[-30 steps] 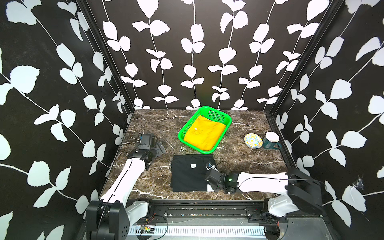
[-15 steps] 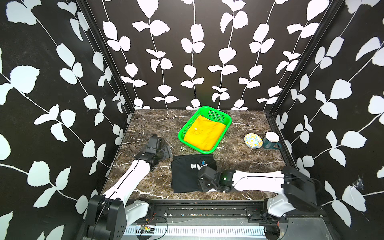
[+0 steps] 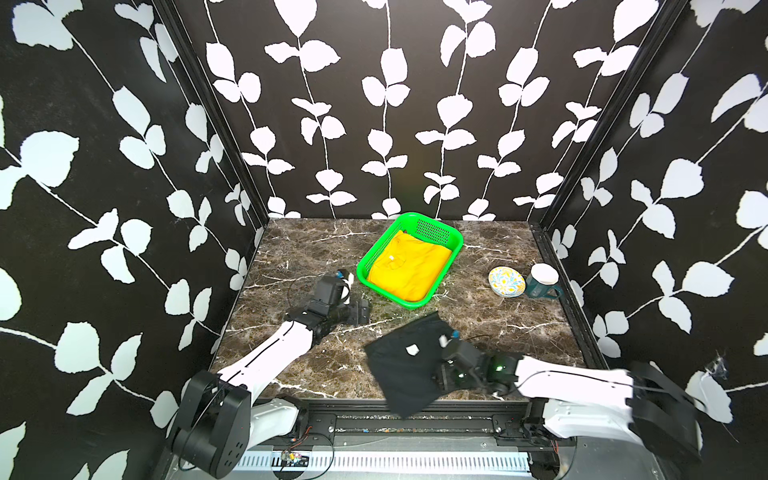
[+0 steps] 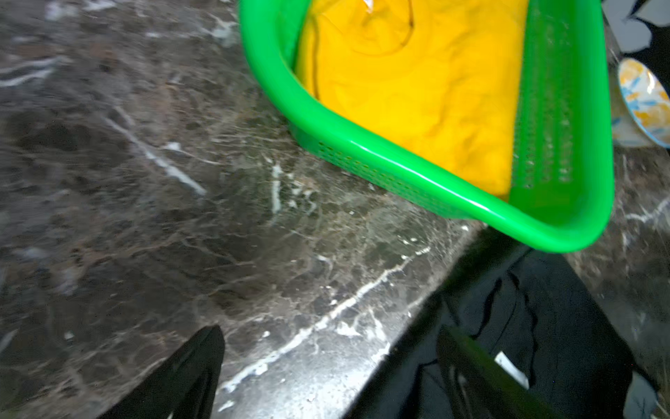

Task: Put the folded t-shirts into the basket
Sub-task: Move the T-shirt to the center of the board, then pick up the T-shirt from the center of the board.

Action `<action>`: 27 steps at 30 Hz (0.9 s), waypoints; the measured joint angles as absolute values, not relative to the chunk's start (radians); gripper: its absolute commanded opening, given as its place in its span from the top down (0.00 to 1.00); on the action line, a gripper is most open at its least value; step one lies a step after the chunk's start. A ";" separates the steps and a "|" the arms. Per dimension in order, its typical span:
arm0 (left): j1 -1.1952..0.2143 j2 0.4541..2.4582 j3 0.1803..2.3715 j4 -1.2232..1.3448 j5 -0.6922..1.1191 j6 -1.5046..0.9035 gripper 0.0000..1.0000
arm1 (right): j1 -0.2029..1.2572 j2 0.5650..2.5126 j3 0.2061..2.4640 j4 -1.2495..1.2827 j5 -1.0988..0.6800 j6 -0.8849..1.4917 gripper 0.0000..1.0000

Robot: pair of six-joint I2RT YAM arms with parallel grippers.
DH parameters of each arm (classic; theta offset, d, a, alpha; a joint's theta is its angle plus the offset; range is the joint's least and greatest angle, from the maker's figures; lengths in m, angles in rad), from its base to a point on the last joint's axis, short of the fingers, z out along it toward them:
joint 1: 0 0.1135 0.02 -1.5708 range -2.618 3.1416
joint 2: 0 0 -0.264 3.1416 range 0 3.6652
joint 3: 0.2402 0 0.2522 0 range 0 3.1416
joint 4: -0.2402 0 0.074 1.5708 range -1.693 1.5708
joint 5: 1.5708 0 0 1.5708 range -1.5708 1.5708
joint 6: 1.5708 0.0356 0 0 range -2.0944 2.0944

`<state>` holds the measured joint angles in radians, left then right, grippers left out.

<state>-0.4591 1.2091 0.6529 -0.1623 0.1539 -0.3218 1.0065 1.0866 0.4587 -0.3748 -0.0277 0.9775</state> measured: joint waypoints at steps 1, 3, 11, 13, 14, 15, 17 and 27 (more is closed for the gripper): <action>-0.479 1.220 0.648 -0.149 0.166 -0.312 0.07 | 0.962 1.053 0.455 -0.430 -0.019 0.977 0.45; -0.522 1.245 0.639 -0.126 0.187 -0.287 0.07 | 0.863 0.996 0.455 -0.542 -0.007 0.958 0.47; -0.707 1.370 0.637 -0.084 0.249 -0.208 0.07 | 0.548 1.066 0.568 -0.756 -0.043 0.832 0.48; -0.764 1.414 0.645 -0.083 0.259 -0.197 0.07 | 0.507 1.139 0.615 -0.769 -0.077 0.802 0.47; -0.789 1.439 0.653 -0.084 0.266 -0.194 0.07 | 0.494 1.169 0.636 -0.773 -0.093 0.791 0.46; -0.814 1.469 0.664 -0.085 0.273 -0.191 0.07 | 0.484 1.195 0.656 -0.774 -0.110 0.780 0.46; -0.855 1.526 0.690 -0.085 0.285 -0.177 0.09 | 0.476 1.216 0.688 -0.778 -0.136 0.771 0.46; -0.898 1.589 0.770 -0.147 0.297 -0.146 0.12 | 0.472 1.165 0.866 -0.859 -0.153 0.731 0.45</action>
<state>-0.8982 1.5890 0.7700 -0.1467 0.2970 -0.1459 0.4721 1.1652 0.8658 -0.8593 -0.1528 0.7311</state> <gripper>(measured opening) 0.884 0.546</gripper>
